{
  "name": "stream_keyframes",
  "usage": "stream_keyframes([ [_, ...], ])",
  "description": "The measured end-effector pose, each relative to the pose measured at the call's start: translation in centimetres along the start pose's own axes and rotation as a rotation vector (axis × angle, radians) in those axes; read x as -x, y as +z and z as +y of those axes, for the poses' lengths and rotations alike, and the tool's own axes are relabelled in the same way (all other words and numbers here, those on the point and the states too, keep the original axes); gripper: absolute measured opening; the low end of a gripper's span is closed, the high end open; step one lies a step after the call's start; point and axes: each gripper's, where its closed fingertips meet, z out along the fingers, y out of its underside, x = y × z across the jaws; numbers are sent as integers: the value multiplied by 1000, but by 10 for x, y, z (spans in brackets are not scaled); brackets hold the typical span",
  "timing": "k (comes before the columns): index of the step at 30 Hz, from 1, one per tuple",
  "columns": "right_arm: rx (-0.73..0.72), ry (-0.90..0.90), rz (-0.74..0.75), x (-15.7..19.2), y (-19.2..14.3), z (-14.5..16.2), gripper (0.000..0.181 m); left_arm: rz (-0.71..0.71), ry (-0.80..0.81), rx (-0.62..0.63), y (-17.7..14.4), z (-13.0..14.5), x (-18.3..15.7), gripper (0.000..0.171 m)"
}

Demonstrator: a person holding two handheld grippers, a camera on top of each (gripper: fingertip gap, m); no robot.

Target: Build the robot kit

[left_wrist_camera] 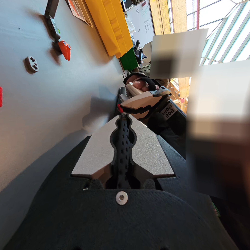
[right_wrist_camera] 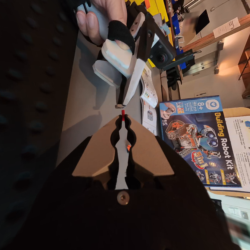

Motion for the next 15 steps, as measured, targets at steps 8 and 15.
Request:
stream_keyframes([
  [8, 8, -52, 22, 1, -1, -4, 3, -6, -11, 2, 1, 0, 2, 5],
  [15, 44, -174, 54, 5, 1, -2, 3, -3, -80, 12, 2, 1, 8, 5],
])
